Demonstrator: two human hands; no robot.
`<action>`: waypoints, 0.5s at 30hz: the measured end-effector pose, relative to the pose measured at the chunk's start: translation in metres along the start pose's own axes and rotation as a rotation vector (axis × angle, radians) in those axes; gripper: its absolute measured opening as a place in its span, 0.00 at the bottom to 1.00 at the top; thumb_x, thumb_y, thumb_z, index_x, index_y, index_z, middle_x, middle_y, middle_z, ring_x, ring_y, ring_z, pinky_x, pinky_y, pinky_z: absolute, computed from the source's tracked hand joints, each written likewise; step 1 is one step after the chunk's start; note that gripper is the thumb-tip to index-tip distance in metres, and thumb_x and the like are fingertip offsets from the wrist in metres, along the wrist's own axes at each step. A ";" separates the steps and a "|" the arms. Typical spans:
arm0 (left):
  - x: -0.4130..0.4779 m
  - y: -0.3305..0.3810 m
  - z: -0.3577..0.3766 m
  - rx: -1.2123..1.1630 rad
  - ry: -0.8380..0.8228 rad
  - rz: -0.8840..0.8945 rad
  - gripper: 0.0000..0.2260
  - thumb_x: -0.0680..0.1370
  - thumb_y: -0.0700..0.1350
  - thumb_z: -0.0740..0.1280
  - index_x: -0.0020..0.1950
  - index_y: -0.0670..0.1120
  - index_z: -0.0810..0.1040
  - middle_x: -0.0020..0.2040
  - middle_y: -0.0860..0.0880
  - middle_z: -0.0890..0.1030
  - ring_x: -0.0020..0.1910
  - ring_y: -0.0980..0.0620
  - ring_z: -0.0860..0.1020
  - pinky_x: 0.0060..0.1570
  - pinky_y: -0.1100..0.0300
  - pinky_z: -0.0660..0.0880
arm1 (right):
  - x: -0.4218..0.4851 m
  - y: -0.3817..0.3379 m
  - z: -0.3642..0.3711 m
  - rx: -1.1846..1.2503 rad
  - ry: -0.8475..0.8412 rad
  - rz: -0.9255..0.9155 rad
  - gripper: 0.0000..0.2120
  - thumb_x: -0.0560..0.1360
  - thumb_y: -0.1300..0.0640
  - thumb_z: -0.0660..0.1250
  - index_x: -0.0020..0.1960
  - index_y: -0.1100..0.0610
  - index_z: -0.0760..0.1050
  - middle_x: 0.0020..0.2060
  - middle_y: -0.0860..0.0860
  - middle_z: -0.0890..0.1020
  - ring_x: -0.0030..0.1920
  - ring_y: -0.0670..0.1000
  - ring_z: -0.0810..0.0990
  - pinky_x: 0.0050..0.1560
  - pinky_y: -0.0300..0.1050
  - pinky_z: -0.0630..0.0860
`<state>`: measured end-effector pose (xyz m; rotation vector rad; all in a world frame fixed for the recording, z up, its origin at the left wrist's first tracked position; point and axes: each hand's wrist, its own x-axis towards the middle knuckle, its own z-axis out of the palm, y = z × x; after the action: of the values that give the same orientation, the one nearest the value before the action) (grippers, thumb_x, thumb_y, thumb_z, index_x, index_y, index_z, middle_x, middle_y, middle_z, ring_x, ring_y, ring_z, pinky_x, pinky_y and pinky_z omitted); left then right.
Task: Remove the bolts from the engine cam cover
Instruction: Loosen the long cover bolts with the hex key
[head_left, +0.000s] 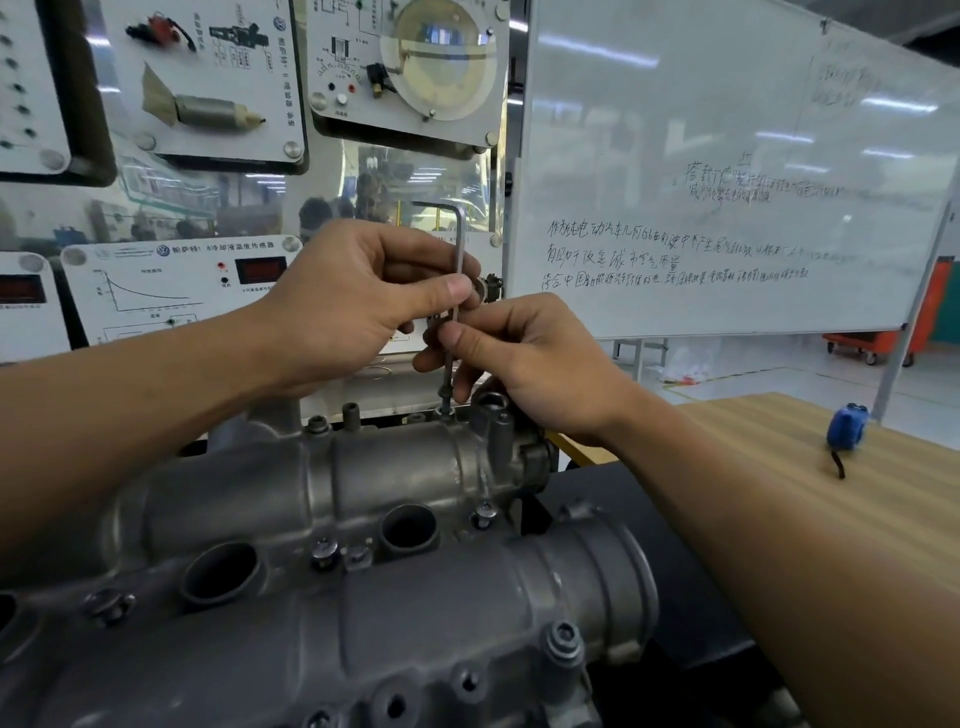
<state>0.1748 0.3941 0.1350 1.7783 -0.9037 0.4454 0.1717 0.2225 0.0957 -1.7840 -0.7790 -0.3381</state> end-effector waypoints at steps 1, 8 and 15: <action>0.000 0.000 0.001 -0.017 0.021 0.005 0.05 0.72 0.41 0.73 0.46 0.47 0.83 0.38 0.52 0.86 0.36 0.61 0.82 0.33 0.71 0.74 | 0.000 0.000 0.000 -0.012 0.023 -0.014 0.07 0.78 0.62 0.68 0.47 0.63 0.84 0.40 0.56 0.87 0.30 0.47 0.79 0.34 0.37 0.76; 0.002 -0.003 0.004 -0.023 0.135 0.009 0.12 0.62 0.49 0.77 0.37 0.47 0.75 0.32 0.51 0.81 0.31 0.58 0.79 0.31 0.68 0.75 | 0.002 0.004 0.009 0.035 0.188 -0.061 0.07 0.72 0.64 0.75 0.40 0.68 0.81 0.29 0.65 0.80 0.25 0.50 0.75 0.26 0.38 0.73; -0.001 -0.001 -0.005 -0.046 -0.076 -0.038 0.11 0.71 0.45 0.69 0.53 0.48 0.82 0.46 0.51 0.86 0.45 0.55 0.83 0.42 0.62 0.77 | 0.002 -0.002 0.004 -0.049 0.035 -0.024 0.08 0.79 0.64 0.66 0.47 0.66 0.83 0.42 0.56 0.86 0.30 0.48 0.79 0.34 0.36 0.76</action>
<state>0.1758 0.3997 0.1356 1.7774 -0.9248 0.3319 0.1711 0.2276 0.0972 -1.8106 -0.7741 -0.4067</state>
